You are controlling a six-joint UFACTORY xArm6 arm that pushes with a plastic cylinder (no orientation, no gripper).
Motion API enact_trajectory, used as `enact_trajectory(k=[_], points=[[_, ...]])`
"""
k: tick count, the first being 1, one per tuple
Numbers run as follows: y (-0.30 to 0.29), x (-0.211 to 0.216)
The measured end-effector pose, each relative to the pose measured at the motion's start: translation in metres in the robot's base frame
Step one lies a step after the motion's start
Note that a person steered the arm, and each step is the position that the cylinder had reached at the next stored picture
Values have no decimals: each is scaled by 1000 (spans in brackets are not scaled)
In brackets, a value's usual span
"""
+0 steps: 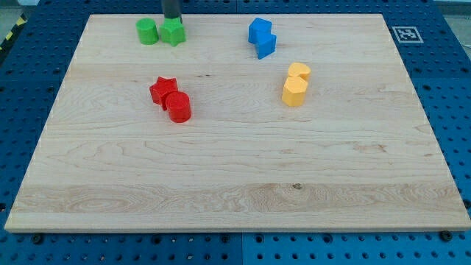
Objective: Push the green circle slightly down
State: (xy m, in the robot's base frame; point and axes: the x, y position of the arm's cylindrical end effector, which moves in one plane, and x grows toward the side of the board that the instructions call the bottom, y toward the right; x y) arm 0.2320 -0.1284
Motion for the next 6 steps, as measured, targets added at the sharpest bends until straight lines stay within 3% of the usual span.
enact_trajectory(k=[1, 3, 6], points=[[-5, 15], [-3, -27], [-22, -4]])
